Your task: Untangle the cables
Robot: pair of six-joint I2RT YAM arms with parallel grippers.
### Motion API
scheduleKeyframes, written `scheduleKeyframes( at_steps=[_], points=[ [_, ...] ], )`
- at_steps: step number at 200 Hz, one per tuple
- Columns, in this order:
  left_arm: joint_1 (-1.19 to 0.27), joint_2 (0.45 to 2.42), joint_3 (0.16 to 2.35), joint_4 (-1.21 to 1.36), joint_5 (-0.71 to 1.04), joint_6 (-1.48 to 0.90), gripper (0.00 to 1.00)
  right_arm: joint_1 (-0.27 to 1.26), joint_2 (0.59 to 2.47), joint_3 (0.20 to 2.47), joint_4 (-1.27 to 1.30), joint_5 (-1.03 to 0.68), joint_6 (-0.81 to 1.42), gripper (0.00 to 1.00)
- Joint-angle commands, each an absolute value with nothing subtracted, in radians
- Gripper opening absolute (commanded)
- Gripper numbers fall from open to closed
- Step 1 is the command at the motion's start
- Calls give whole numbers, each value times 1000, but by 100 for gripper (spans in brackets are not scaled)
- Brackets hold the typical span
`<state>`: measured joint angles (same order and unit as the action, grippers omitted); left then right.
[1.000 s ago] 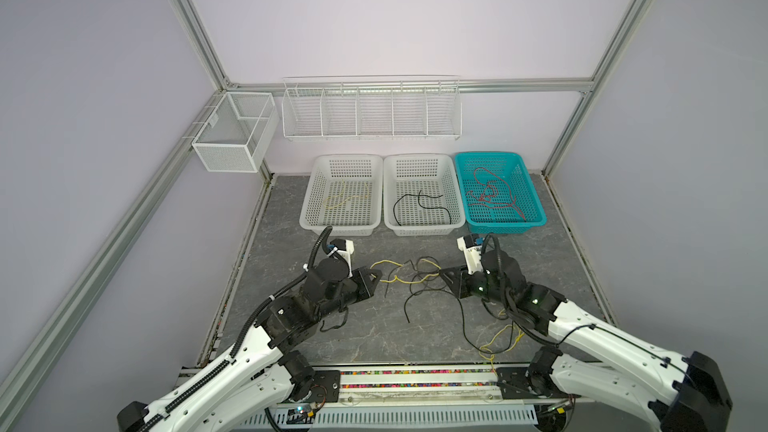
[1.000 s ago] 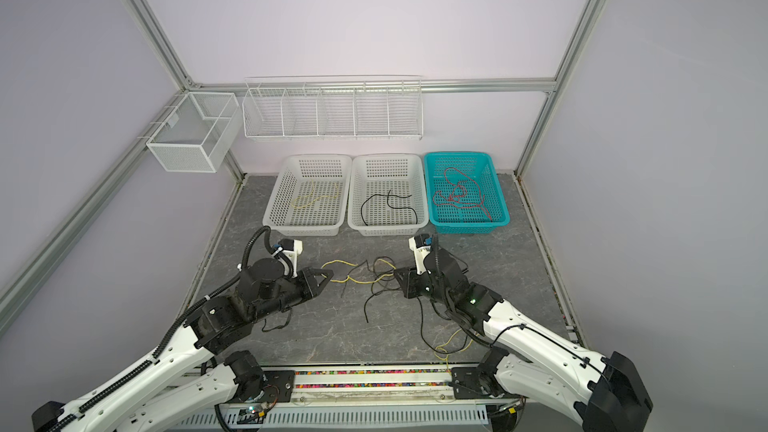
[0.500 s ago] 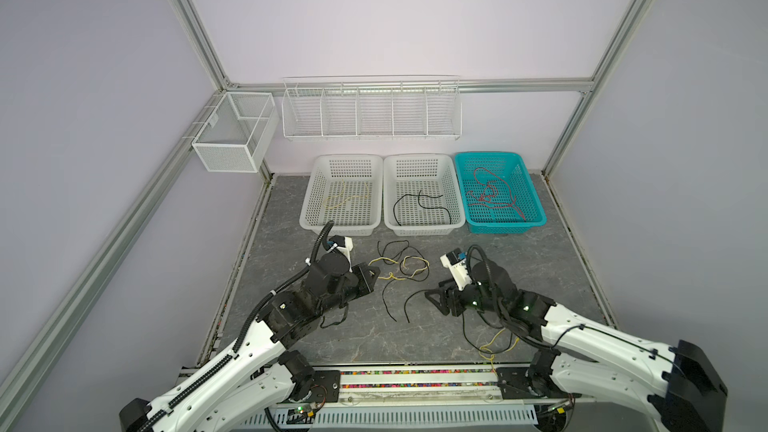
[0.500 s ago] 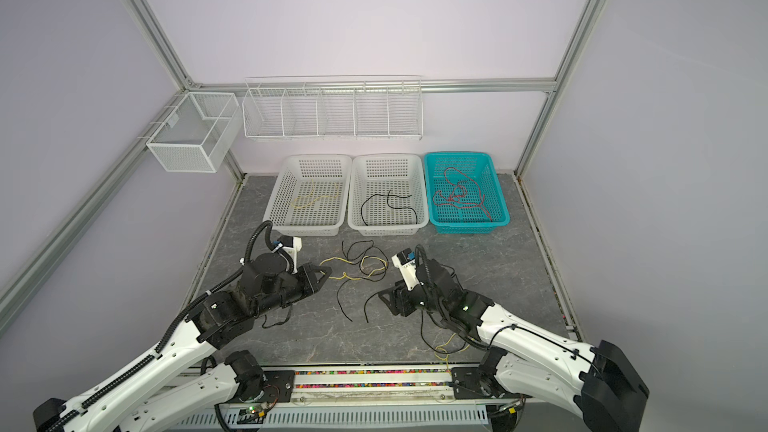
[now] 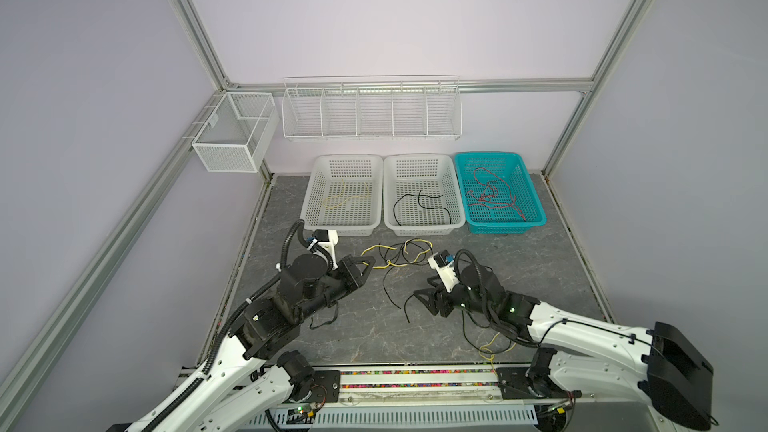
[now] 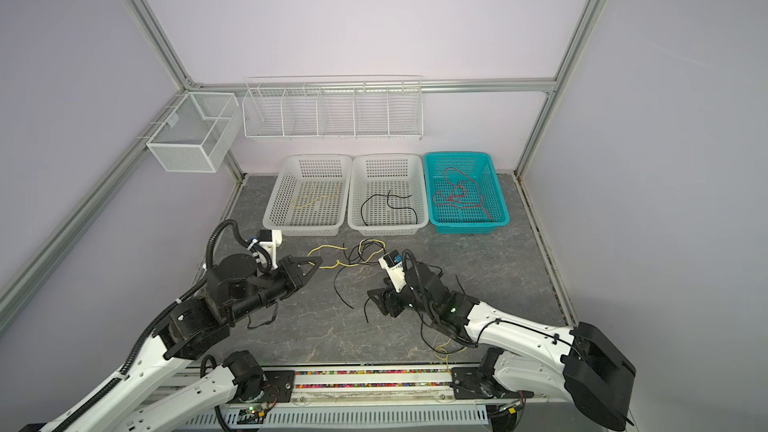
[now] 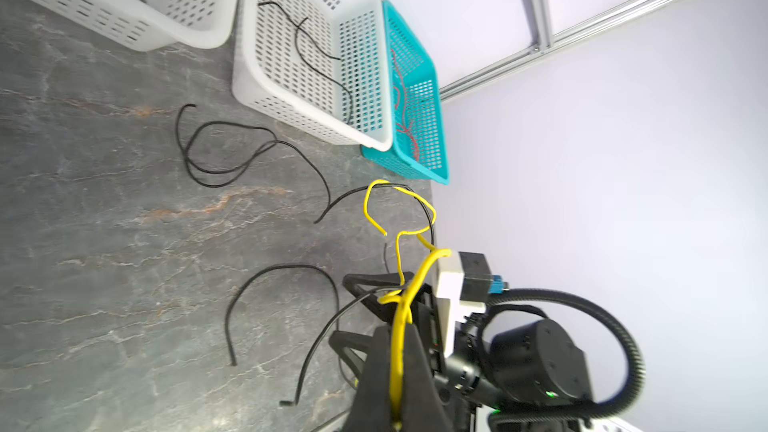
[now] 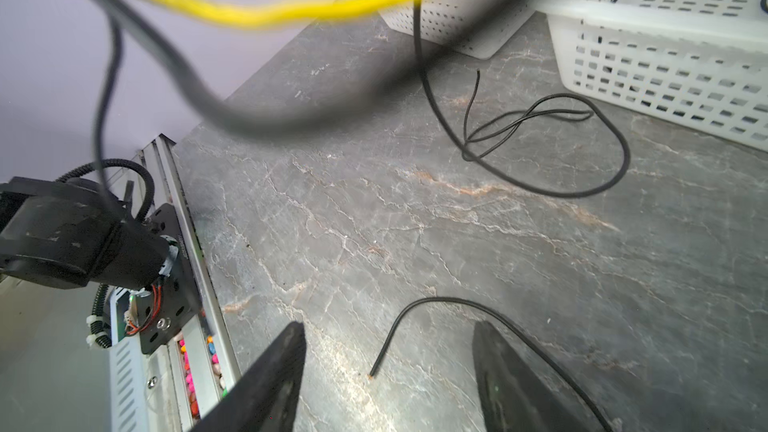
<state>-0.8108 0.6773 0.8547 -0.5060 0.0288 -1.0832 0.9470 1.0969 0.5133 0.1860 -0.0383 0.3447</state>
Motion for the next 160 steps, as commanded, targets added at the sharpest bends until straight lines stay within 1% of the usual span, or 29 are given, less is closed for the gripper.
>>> scheduleKeyframes(
  at_steps=[1,54,85,113,139,160],
  points=[
    [-808,684,919,-491,88,-1153,0,950,1058,489,267,-39,312,67],
    [-808,703,1077,-573,105,-1137,0,951,906,463,318,28,236,67],
    [-808,734,1138,-608,138,-1131,0,952,863,504,243,89,158,67],
    [-808,742,1156,-624,146,-1129,0,961,821,518,230,125,99,67],
    [-808,749,1174,-644,144,-1116,0,977,793,554,184,114,69,67],
    [-808,779,1195,-655,148,-1108,0,987,763,580,132,36,68,67]
  ],
)
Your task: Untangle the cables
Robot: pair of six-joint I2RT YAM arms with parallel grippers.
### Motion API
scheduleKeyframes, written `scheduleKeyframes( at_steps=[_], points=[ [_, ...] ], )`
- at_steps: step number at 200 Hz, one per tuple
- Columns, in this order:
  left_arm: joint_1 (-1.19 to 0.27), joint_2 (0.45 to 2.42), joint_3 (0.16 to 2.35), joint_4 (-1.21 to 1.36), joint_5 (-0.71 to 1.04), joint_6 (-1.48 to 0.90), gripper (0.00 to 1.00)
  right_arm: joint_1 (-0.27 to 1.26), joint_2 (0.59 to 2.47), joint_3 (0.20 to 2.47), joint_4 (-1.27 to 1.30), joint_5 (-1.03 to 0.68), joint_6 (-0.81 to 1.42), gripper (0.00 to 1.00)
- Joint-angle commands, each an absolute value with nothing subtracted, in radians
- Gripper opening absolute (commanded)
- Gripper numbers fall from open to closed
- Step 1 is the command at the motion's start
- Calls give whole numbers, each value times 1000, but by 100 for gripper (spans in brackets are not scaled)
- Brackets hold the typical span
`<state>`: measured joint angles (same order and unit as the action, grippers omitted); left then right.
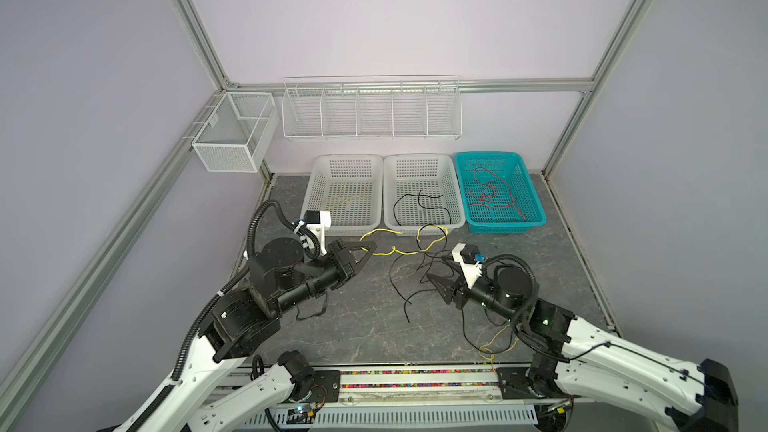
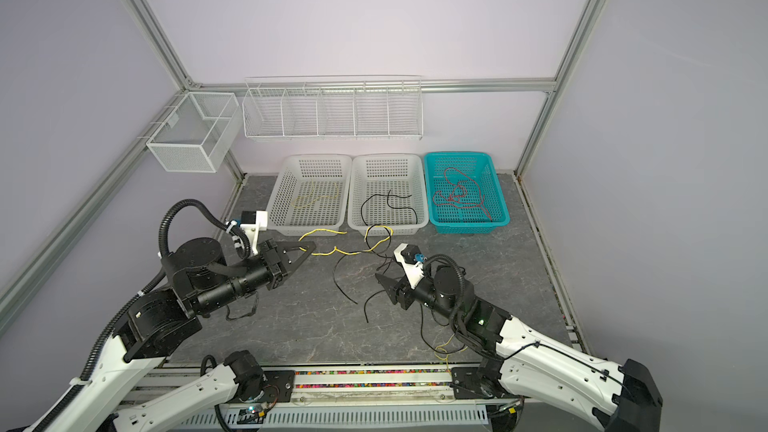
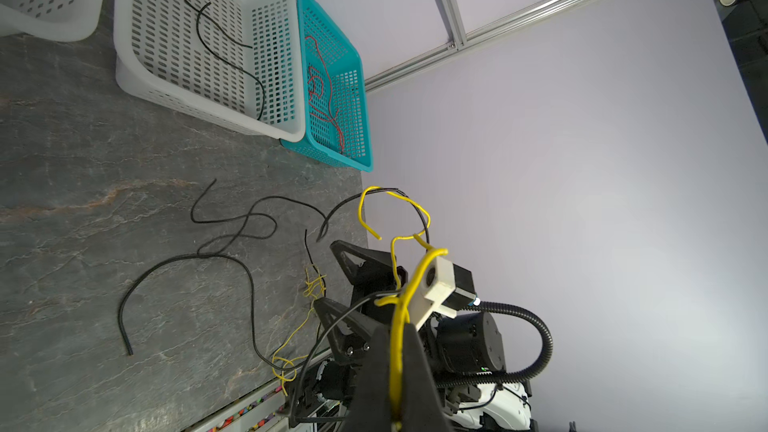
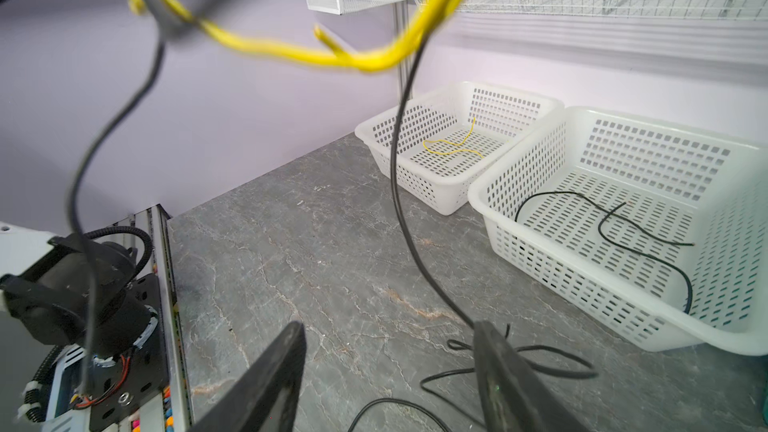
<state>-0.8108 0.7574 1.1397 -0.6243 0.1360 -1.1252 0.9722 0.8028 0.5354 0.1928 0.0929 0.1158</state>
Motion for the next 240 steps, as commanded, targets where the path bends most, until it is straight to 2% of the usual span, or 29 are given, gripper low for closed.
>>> scheduleKeyframes(
  at_steps=[1,22,64,114,150,161,179,202,223,240],
  points=[
    [-808,779,1196,-655,148,-1108,0,988,761,581,130,32,68,67],
    [-808,792,1216,-660,152,-1101,0,996,731,600,75,-6,77,67],
    [-808,821,1264,-655,185,-1104,0,997,691,593,70,61,5,69],
    [-808,803,1261,-648,196,-1126,0,993,821,637,133,144,-82,69],
    [-808,793,1243,-637,210,-1138,0,965,959,684,182,140,-98,68],
    [-808,792,1244,-638,208,-1134,0,954,998,700,176,125,-98,64],
    [-808,786,1250,-655,196,-1122,0,950,1017,711,157,91,-81,43],
    [-808,770,1246,-669,177,-1109,0,950,992,662,194,81,-49,29],
    [-808,771,1247,-663,178,-1104,0,950,977,639,196,73,-34,31],
    [-808,779,1252,-655,187,-1104,0,950,960,626,206,64,-23,43]
  ],
)
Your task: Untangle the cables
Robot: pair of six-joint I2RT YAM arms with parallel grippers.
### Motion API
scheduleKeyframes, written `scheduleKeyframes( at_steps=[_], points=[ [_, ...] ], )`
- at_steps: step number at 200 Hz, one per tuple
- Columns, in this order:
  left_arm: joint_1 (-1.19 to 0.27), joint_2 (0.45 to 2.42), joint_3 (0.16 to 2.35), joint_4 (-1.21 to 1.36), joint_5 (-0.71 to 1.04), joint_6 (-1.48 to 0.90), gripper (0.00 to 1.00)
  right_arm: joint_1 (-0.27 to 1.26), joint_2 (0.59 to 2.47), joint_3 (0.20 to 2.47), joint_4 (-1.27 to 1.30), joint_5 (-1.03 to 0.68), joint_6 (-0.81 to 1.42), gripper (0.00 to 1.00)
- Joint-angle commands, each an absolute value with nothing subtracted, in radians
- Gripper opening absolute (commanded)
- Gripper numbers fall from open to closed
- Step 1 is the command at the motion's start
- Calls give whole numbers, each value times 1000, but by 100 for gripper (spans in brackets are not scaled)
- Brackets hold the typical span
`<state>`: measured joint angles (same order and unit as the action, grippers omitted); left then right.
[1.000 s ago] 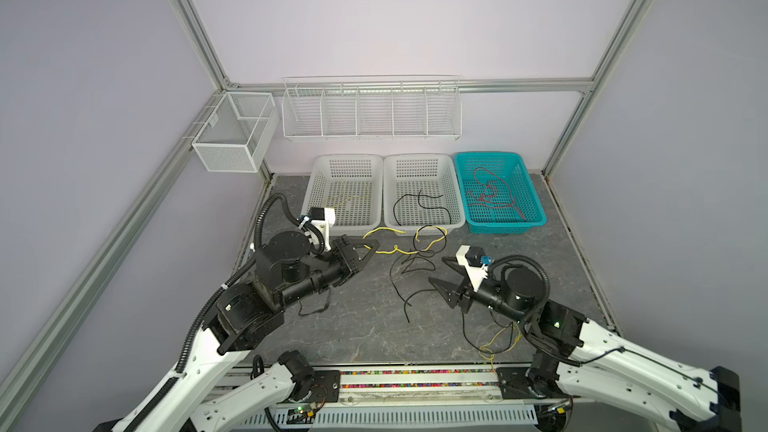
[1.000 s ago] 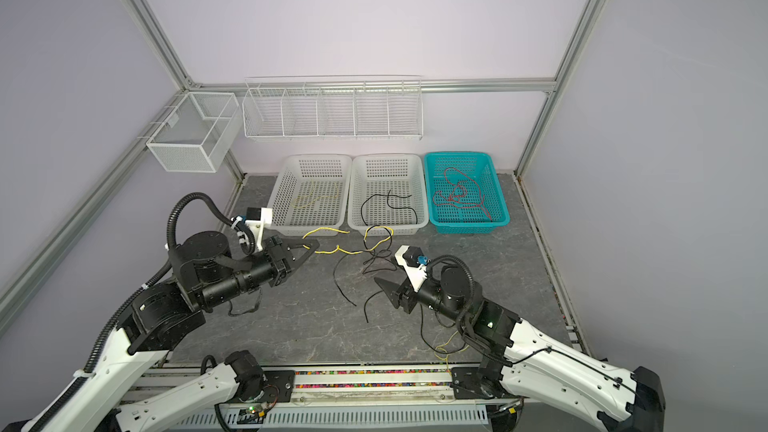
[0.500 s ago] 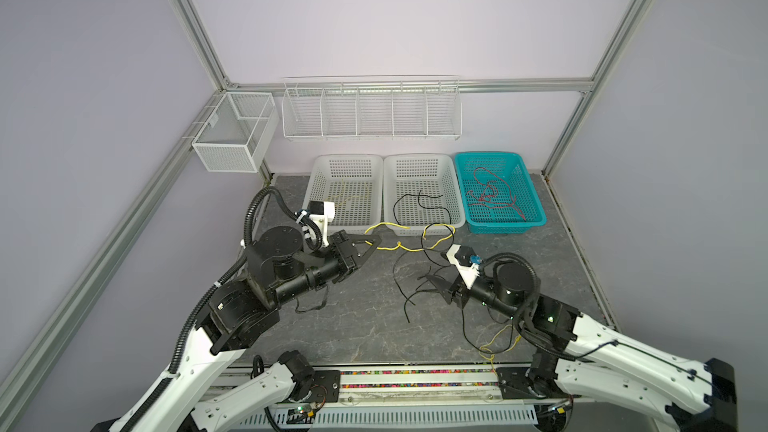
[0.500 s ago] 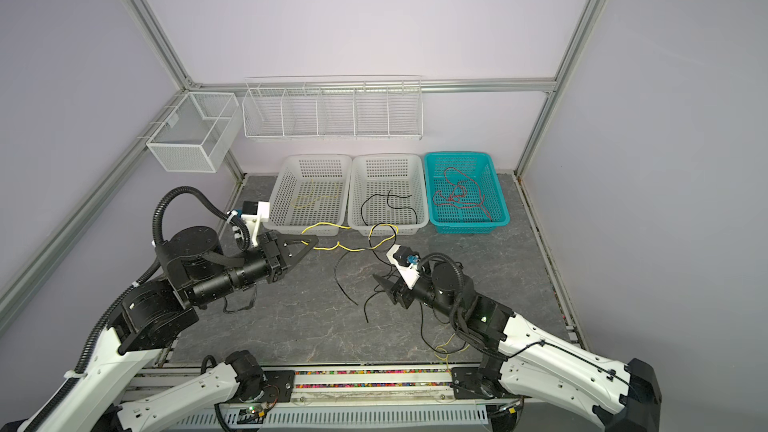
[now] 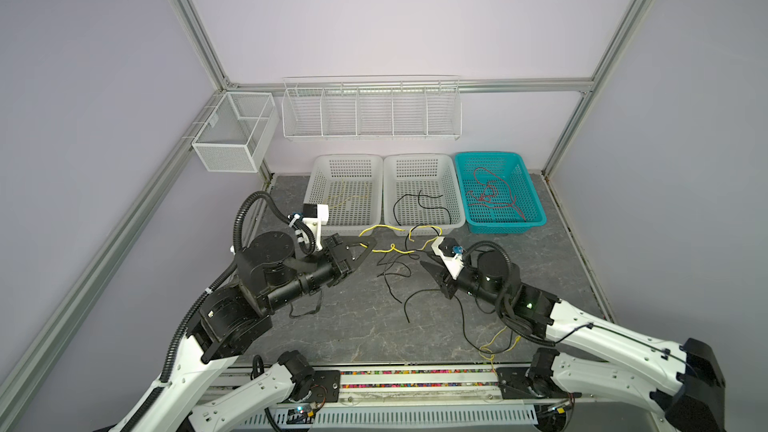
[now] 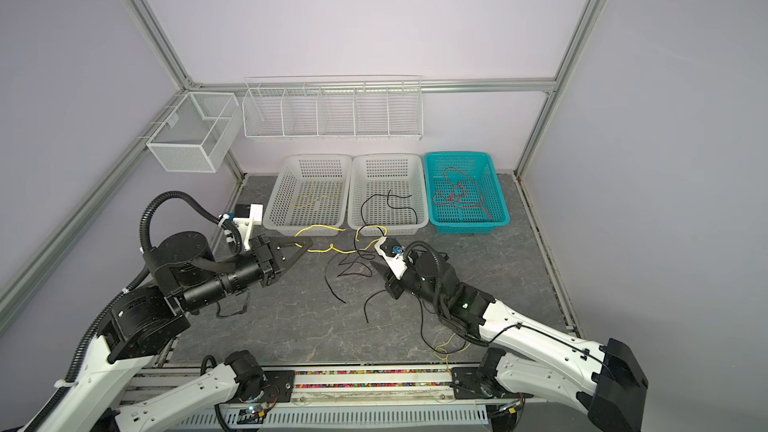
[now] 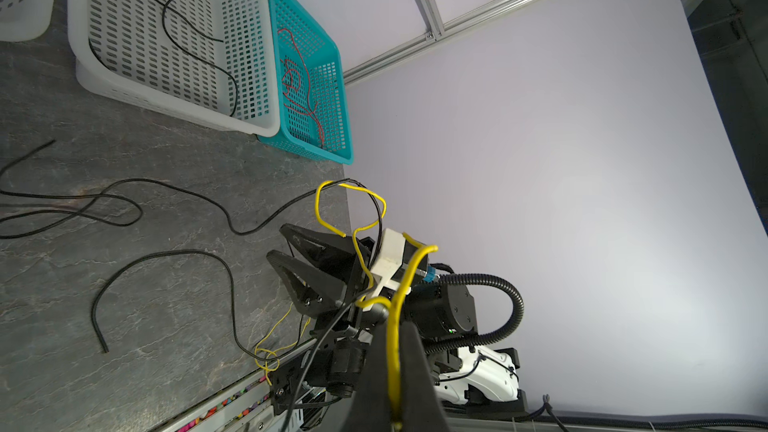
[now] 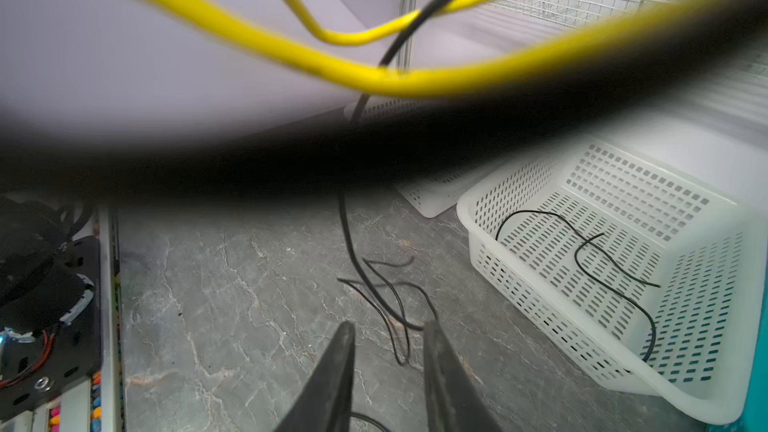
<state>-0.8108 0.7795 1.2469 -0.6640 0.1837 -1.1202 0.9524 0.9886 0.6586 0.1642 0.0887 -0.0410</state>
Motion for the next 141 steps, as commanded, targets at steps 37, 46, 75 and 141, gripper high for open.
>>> scheduleKeyframes(
  at_steps=[37,46,75,141],
  points=[
    [-808,782,1325,-705,161,-1092,0,950,920,597,243,122,-29,54],
    [-808,782,1352,-728,149,-1057,0,948,901,574,272,140,-24,55],
    [-808,780,1420,-781,115,-1030,0,949,830,495,383,164,-9,58],
    [-808,805,1378,-692,198,-1075,0,948,806,487,445,163,-60,61]
  ],
)
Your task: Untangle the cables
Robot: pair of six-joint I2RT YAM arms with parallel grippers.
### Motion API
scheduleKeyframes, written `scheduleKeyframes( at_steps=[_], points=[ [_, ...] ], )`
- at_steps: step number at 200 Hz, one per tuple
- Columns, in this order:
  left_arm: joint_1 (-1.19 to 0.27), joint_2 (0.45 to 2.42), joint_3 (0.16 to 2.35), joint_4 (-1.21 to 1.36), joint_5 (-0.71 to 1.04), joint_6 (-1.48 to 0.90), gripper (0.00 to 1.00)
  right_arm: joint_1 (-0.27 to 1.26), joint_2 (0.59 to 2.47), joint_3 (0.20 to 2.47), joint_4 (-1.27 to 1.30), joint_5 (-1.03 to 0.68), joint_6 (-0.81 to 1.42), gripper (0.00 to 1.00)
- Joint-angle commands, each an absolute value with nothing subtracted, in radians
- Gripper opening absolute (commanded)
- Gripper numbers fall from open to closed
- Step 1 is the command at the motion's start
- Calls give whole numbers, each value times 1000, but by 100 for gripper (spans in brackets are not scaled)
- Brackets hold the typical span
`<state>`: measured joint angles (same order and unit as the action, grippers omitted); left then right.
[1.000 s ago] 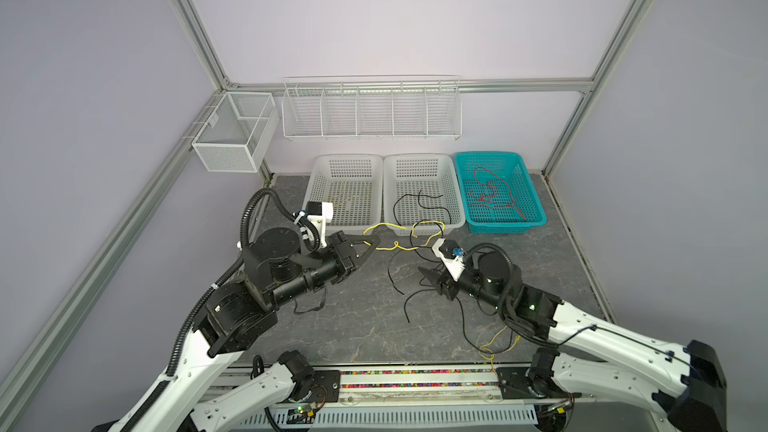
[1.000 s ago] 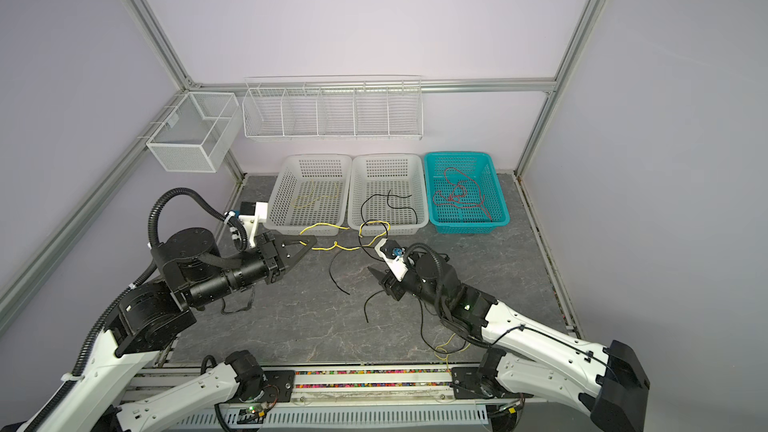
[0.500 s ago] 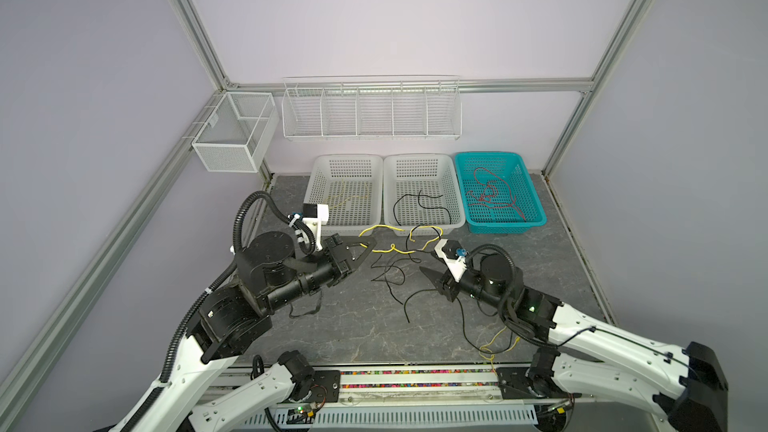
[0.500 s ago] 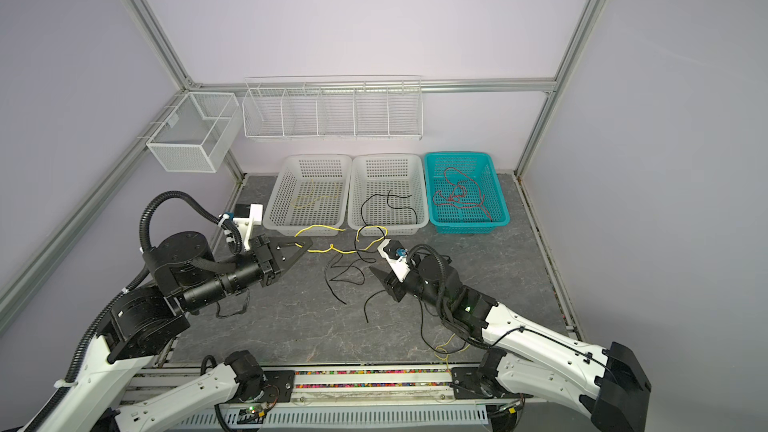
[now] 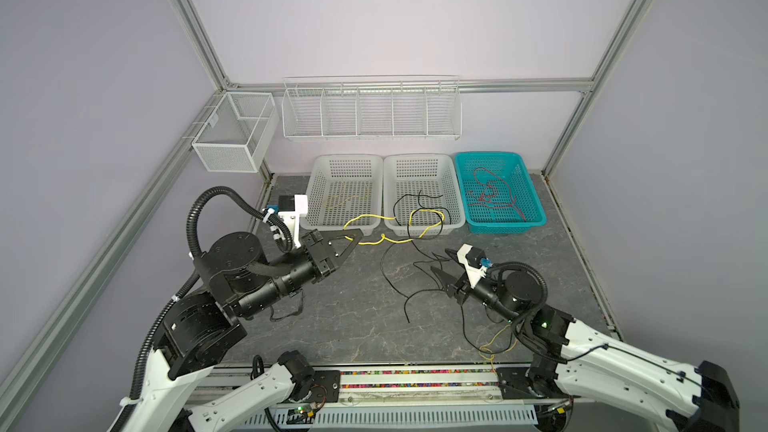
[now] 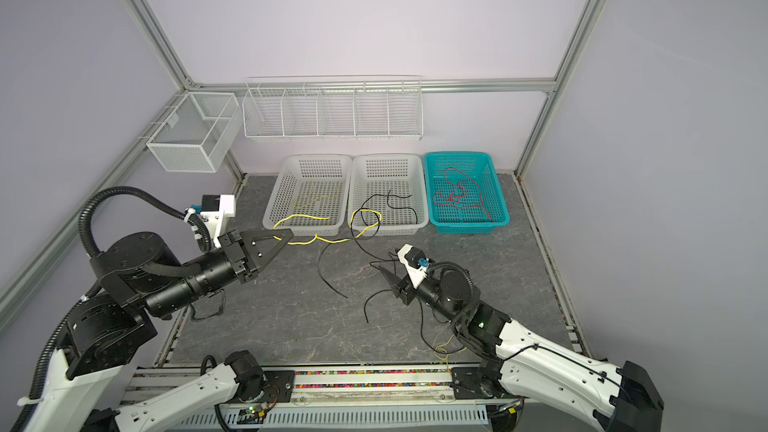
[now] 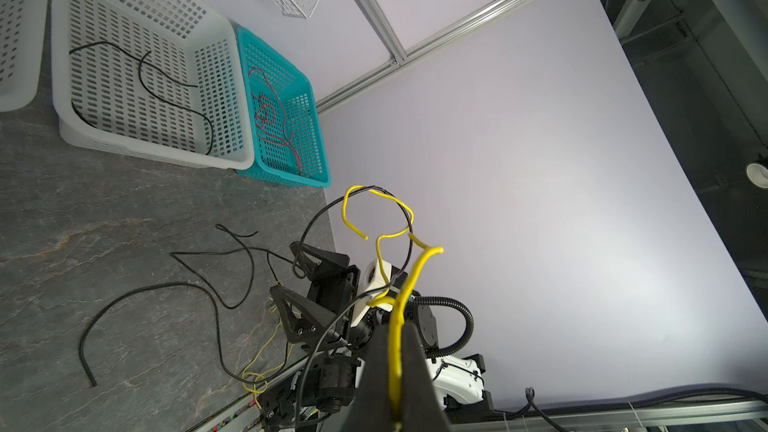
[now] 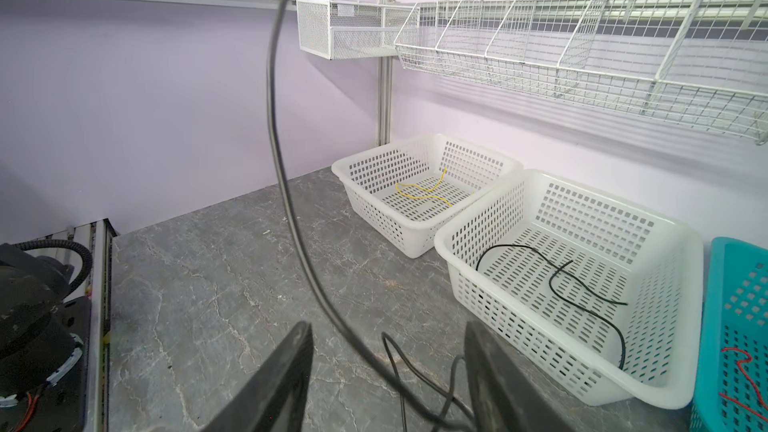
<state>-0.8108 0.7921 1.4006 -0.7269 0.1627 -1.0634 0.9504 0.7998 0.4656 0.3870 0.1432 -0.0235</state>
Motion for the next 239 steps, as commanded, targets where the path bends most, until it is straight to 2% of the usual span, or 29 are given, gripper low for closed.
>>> scheduleKeyframes(
  at_steps=[1,62,115,131,158,177,204,239],
  points=[
    [-808,805,1377,-691,198,-1075,0,948,807,488,445,163,-60,61],
    [-808,811,1388,-680,206,-1076,0,968,965,537,518,79,-56,62],
    [-808,806,1380,-681,207,-1107,0,968,1075,567,597,106,-79,60],
    [-808,802,1378,-685,201,-1104,0,969,1092,588,568,98,-84,50],
    [-808,796,1368,-704,179,-1092,0,969,1077,587,534,67,-59,19],
    [-807,802,1373,-750,126,-1023,0,968,1027,591,455,24,-24,7],
    [-775,808,1398,-814,50,-949,0,971,904,565,309,44,54,7],
    [-610,833,1493,-887,96,-840,0,957,750,450,128,310,165,6]
  ],
)
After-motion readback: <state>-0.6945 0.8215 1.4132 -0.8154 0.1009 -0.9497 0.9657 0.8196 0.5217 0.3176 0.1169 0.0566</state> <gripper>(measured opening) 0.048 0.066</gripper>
